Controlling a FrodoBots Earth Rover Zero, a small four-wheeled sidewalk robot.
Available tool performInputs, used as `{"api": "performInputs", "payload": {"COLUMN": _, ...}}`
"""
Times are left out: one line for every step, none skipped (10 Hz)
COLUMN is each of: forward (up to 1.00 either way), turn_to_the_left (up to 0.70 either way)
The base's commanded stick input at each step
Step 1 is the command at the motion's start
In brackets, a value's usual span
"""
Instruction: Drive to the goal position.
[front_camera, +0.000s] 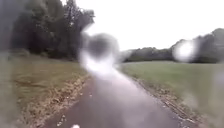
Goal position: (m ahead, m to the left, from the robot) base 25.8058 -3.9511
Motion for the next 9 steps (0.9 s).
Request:
{"api": "performInputs", "payload": {"forward": 0.85, "turn_to_the_left": 0.0}}
{"api": "performInputs", "payload": {"forward": 0.85, "turn_to_the_left": 0.0}}
{"api": "performInputs", "payload": {"forward": 0.85, "turn_to_the_left": 0.0}}
{"api": "performInputs", "payload": {"forward": 0.85, "turn_to_the_left": 0.0}}
{"api": "performInputs", "payload": {"forward": 0.85, "turn_to_the_left": 0.0}}
{"api": "performInputs", "payload": {"forward": 0.85, "turn_to_the_left": 0.0}}
{"api": "performInputs", "payload": {"forward": 0.85, "turn_to_the_left": 0.0}}
{"api": "performInputs", "payload": {"forward": 0.85, "turn_to_the_left": 0.0}}
{"api": "performInputs", "payload": {"forward": 0.85, "turn_to_the_left": 0.0}}
